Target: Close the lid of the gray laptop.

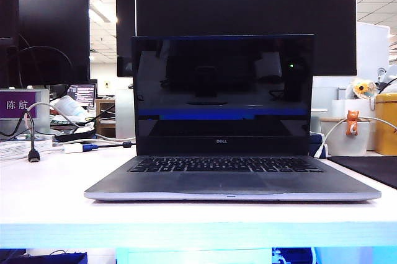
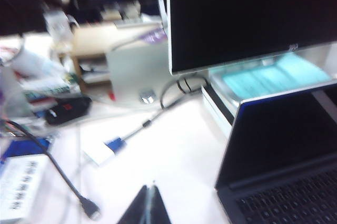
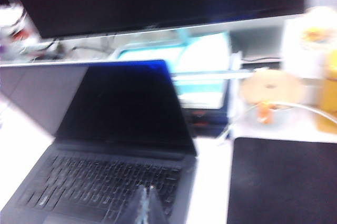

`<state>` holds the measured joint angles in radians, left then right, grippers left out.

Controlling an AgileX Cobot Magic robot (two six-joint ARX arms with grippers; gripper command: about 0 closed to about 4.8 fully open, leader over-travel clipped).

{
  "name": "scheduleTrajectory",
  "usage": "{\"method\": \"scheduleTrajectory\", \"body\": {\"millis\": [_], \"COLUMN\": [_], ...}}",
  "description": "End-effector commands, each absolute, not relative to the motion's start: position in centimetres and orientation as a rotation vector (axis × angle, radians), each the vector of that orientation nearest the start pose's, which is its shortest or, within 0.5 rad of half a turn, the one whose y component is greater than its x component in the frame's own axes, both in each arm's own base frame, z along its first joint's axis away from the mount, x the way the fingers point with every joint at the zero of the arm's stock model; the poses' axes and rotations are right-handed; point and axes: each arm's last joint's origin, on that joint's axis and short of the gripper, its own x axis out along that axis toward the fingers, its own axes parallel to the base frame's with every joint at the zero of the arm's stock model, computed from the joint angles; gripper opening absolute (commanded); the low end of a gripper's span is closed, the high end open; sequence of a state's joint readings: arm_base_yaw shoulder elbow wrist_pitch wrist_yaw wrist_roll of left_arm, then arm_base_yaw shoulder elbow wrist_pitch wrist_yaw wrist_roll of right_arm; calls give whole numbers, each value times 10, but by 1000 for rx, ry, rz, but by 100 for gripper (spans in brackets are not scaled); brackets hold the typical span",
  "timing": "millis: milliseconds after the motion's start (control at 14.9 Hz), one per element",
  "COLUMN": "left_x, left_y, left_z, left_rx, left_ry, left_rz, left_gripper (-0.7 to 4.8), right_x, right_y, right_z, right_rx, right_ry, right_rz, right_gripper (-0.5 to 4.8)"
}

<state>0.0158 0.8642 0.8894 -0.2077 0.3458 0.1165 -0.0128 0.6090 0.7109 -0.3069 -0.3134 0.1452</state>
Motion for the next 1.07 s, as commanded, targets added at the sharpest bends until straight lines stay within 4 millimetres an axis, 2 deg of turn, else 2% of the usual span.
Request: {"method": "scheduleTrajectory", "body": {"millis": [67,268,468,736,803,1004,1071], "left_x": [207,233,277,317,333,361,371], "left_y": [-10,-23,-55,-93,-104,-112,-118], "left_z": [371,387,384,387,392,397,390], "left_rx": [76,99,128,209,241,264,266], "left_ry": [170,166,231,348,400,443,485], "left_rz": [-416,-453,-484,-592,-621,-632,-678], "left_gripper": [-5,-5,-5,-5,-5,-5,-5], "right_x": [157,183,209,222,225,225,225], "right_y": [8,8,10,10,10,10,10], "right_z": [344,362,365,355,353,353,353], "right_rx": [95,86,107,73,72,73,72], "right_ry": [310,346,388,432,439,440,436], "right_rz": [339,347,430,437,438,439,439], "right_gripper": [-2,-2,-2,-2,-2,-2,-2]}}
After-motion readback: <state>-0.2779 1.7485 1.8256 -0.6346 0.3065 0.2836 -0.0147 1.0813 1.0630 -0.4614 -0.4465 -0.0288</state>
